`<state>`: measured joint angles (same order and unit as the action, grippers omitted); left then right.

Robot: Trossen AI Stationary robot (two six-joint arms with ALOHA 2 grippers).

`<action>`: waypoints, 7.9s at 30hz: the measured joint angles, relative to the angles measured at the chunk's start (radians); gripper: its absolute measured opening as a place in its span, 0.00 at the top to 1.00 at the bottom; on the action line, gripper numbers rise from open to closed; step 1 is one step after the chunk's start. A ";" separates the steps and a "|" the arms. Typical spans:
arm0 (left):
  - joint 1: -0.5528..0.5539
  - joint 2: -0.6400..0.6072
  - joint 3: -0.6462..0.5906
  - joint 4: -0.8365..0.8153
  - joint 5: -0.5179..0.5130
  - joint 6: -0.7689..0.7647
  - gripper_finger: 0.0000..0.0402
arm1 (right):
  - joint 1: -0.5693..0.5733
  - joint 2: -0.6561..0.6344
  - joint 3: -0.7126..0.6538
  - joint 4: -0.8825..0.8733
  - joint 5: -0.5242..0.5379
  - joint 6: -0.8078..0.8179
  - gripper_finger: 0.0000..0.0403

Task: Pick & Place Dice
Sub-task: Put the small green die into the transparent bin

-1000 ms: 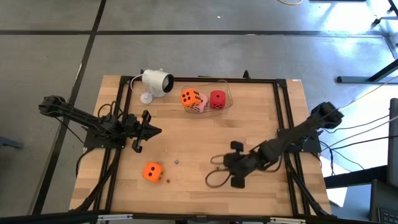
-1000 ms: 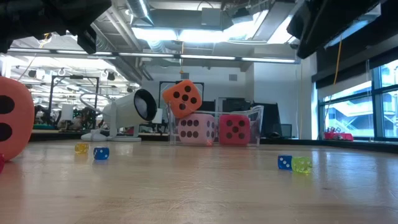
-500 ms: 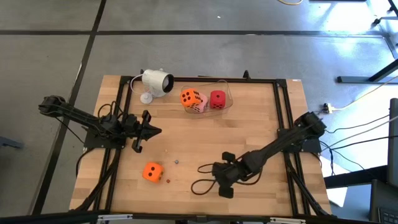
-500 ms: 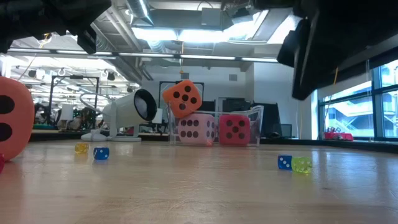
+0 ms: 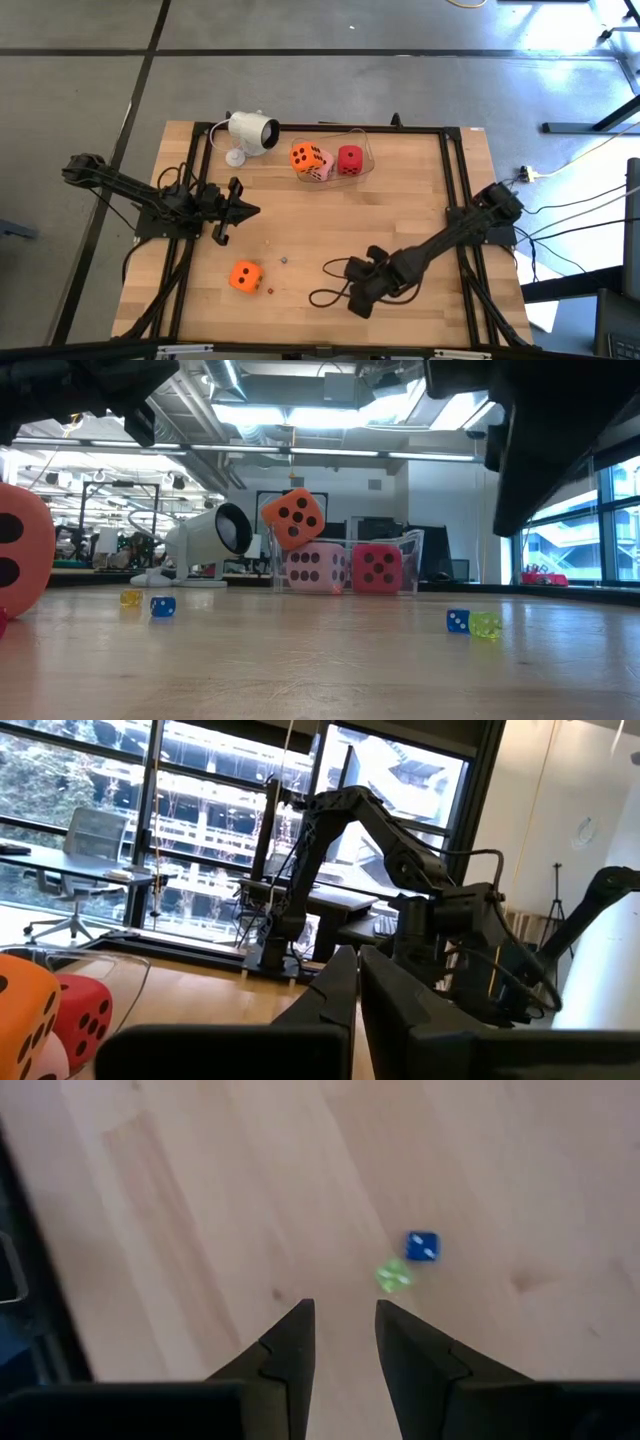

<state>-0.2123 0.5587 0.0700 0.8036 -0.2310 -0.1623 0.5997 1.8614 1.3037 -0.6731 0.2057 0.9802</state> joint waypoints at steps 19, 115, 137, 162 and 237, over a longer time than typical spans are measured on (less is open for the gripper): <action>0.000 0.000 0.000 0.000 0.000 0.000 0.98 | 0.004 0.072 -0.001 -0.005 0.015 0.038 0.60; 0.000 0.000 0.000 0.000 0.000 0.000 0.98 | -0.054 0.171 0.000 0.086 -0.044 0.000 0.56; 0.000 0.000 0.000 0.000 0.000 0.000 0.97 | -0.055 0.171 -0.001 0.074 -0.091 -0.030 0.66; 0.000 0.000 0.000 0.000 0.000 0.000 0.98 | -0.053 0.154 -0.003 0.071 -0.099 -0.039 0.66; 0.000 0.000 0.000 0.000 0.000 0.000 0.97 | -0.626 -0.245 -0.337 0.546 0.396 -0.676 0.86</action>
<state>-0.2123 0.5587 0.0700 0.8034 -0.2310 -0.1623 -0.0260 1.6169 0.9666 -0.1268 0.6022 0.3042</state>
